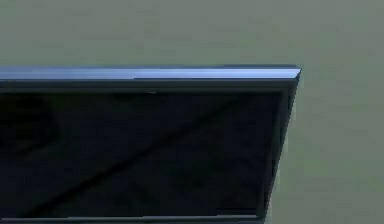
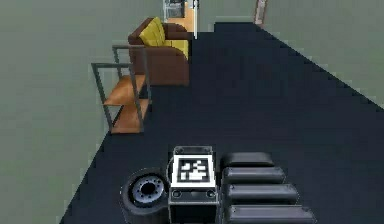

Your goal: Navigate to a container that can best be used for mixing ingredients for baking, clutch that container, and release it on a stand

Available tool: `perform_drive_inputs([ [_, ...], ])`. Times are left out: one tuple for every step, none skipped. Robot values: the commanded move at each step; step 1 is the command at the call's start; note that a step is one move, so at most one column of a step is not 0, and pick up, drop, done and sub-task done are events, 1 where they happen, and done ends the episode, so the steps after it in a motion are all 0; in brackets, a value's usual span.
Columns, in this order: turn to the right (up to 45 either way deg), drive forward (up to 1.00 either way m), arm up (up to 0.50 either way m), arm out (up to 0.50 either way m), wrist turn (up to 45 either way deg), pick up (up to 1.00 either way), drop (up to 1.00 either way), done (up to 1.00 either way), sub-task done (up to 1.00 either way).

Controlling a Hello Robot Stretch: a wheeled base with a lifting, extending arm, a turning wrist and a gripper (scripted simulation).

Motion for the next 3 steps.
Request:
perform_drive_inputs([
  [-45.0,0.00,0.00,0.00,0.0,0.00,0.00,0.00,0.00],
  [-45.0,0.00,0.00,0.00,0.0,0.00,0.00,0.00,0.00],
  [-33.0,0.00,0.00,0.00,0.0,0.00,0.00,0.00,0.00],
])
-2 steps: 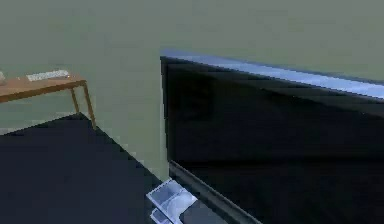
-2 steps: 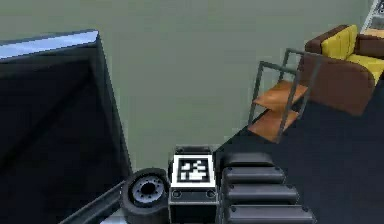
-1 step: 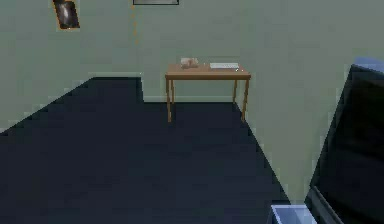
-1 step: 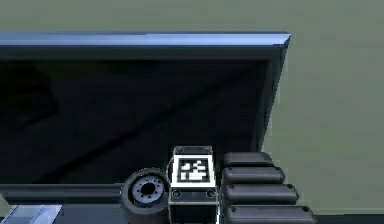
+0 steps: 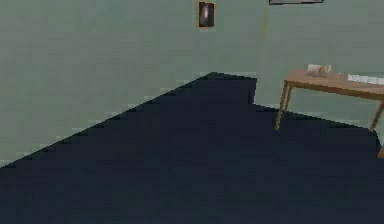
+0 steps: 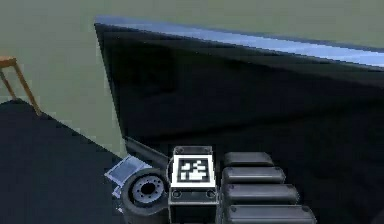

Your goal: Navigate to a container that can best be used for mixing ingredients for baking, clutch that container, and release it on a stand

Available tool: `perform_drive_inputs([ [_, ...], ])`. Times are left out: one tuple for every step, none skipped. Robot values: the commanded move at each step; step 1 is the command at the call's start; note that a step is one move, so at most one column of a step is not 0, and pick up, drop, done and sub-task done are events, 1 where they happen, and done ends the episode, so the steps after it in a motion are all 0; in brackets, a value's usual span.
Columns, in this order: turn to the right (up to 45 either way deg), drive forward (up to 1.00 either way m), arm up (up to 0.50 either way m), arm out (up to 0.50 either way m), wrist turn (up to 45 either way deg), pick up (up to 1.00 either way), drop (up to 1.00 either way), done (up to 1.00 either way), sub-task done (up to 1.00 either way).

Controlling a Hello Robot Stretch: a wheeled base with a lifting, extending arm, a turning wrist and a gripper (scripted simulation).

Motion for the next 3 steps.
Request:
perform_drive_inputs([
  [-9.0,0.00,0.00,0.00,0.0,0.00,0.00,0.00,0.00],
  [-3.0,0.00,0.00,0.00,0.0,0.00,0.00,0.00,0.00],
  [45.0,0.00,0.00,0.00,0.0,0.00,0.00,0.00,0.00],
])
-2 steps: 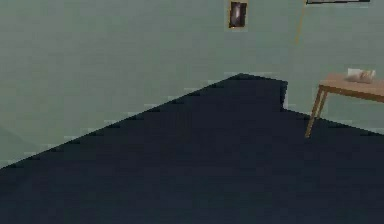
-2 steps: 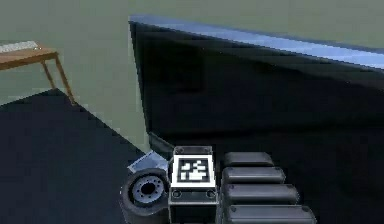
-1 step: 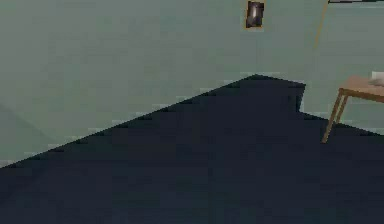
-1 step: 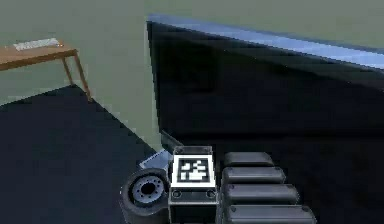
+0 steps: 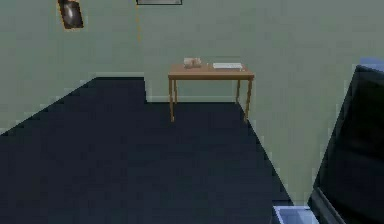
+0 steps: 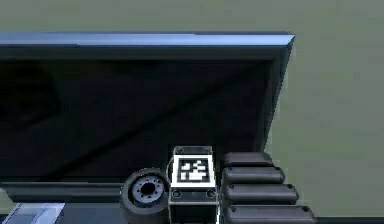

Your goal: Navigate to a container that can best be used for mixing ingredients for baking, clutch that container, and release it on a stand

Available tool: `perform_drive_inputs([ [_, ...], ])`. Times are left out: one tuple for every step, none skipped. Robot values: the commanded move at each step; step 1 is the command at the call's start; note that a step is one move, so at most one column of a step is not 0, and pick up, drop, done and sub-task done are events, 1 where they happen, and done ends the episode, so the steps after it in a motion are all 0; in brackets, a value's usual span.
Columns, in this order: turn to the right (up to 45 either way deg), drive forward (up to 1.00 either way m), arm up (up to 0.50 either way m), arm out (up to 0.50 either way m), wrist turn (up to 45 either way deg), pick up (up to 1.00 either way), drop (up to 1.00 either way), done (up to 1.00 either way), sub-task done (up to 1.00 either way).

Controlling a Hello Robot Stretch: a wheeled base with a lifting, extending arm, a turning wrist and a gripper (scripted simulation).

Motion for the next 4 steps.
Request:
perform_drive_inputs([
  [45.0,0.00,0.00,0.00,0.0,0.00,0.00,0.00,0.00],
  [45.0,0.00,0.00,0.00,0.0,0.00,0.00,0.00,0.00],
  [27.0,0.00,0.00,0.00,0.0,0.00,0.00,0.00,0.00],
  [0.0,0.20,0.00,0.00,0.0,0.00,0.00,0.00,0.00],
])
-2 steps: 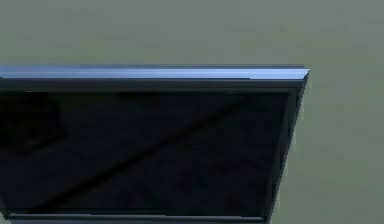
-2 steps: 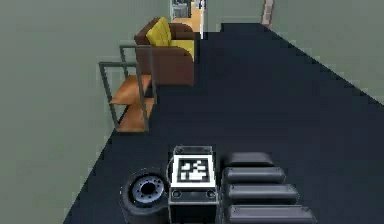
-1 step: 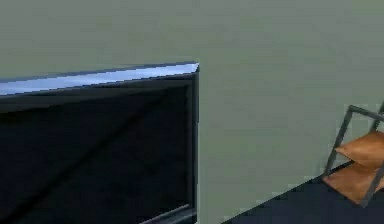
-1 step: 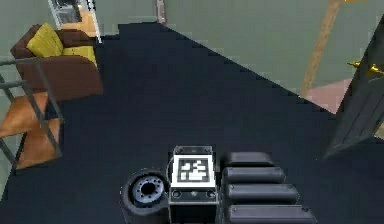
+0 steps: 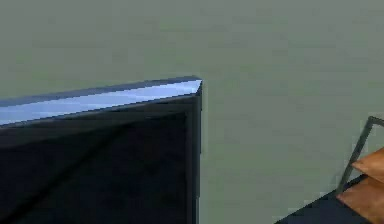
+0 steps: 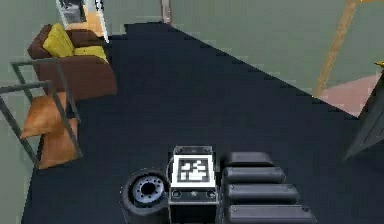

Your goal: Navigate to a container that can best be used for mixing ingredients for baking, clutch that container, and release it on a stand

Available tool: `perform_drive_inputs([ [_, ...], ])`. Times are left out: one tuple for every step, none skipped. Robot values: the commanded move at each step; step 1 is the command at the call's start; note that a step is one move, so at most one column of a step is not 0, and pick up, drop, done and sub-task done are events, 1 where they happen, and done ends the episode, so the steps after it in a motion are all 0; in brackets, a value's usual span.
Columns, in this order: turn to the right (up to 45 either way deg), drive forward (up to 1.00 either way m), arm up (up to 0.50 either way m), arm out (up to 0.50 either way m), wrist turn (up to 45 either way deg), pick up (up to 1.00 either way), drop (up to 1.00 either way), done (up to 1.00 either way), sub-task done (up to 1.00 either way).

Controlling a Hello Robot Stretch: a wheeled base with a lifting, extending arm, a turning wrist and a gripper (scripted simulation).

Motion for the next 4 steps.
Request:
perform_drive_inputs([
  [-45.0,0.00,0.00,0.00,0.0,0.00,0.00,0.00,0.00],
  [-45.0,0.00,0.00,0.00,0.0,0.00,0.00,0.00,0.00],
  [-45.0,0.00,0.00,0.00,0.0,0.00,0.00,0.00,0.00],
  [-39.0,0.00,0.00,0.00,0.0,0.00,0.00,0.00,0.00],
])
